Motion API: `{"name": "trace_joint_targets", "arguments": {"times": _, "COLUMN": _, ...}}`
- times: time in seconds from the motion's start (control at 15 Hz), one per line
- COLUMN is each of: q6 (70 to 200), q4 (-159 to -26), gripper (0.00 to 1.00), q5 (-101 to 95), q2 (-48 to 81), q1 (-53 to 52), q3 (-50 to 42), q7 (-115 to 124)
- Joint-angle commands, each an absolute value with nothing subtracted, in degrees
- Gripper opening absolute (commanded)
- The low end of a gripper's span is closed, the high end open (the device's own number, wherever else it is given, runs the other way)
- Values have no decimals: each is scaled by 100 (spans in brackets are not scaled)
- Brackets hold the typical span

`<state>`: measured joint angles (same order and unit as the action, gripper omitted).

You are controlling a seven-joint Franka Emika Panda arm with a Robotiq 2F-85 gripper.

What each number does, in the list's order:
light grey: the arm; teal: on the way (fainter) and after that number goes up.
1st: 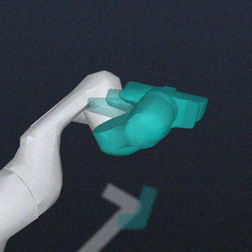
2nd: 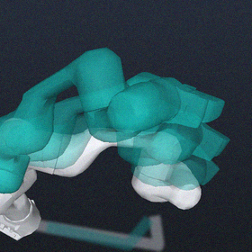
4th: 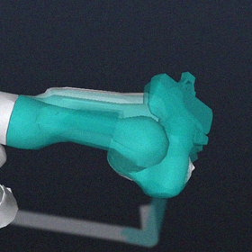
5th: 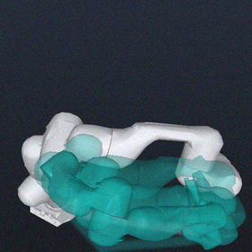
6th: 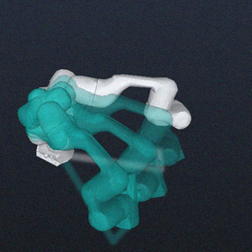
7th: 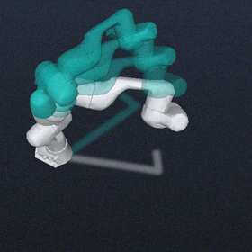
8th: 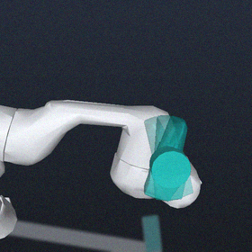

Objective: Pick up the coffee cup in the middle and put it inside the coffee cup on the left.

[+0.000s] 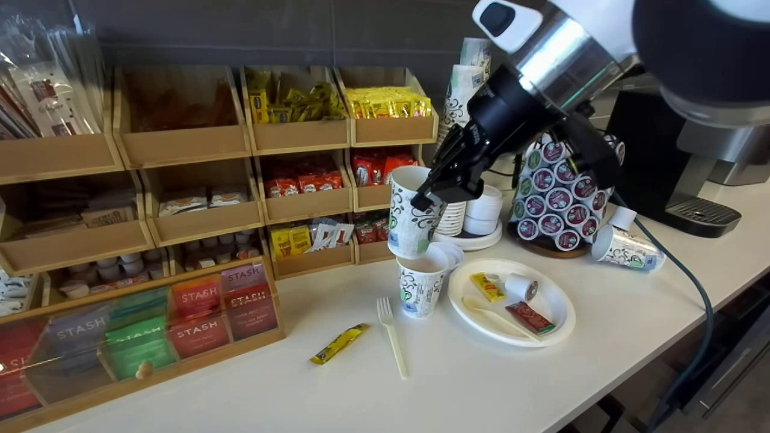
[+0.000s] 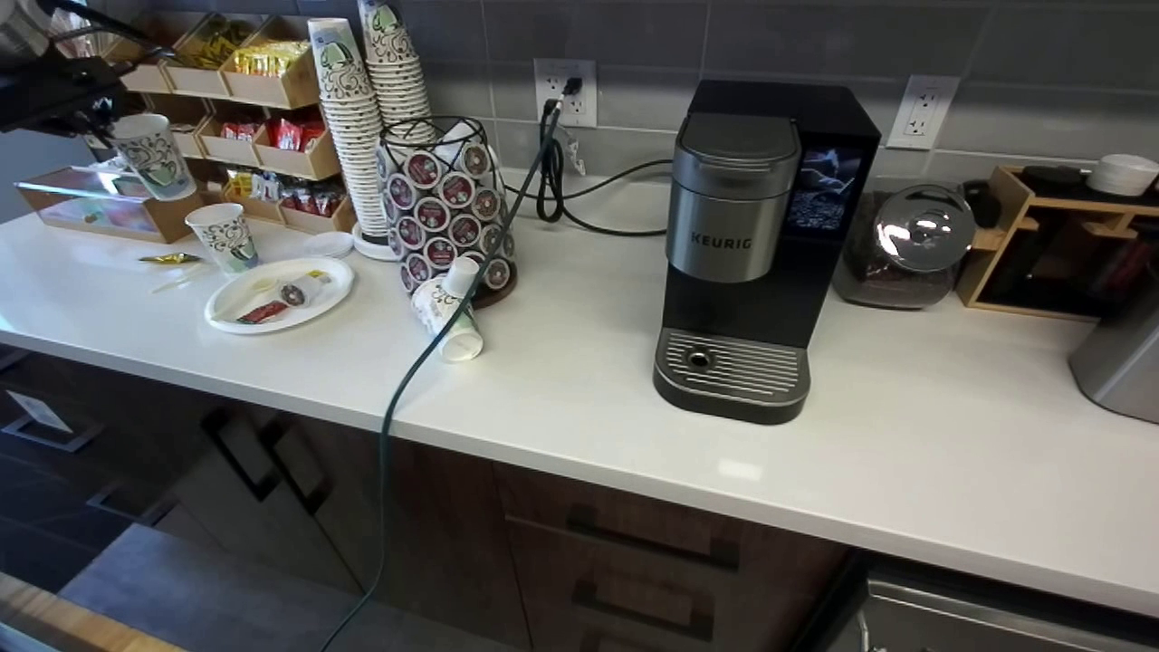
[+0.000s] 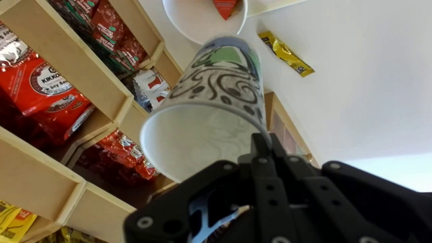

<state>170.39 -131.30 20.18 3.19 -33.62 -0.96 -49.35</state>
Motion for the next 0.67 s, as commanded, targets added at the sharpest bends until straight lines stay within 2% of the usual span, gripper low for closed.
{"name": "trace_joint_targets", "arguments": {"times": 0.0, "q6": 16923, "q4": -12587, "gripper": 1, "q5": 2095, "q2": 892, "q1": -3186, "q3": -175, "q7": -5171}}
{"name": "trace_joint_targets", "arguments": {"times": 0.6, "q6": 16124, "q4": -12519, "gripper": 1, "q5": 1957, "q2": 959, "q1": -2943, "q3": -232, "q7": -5228}}
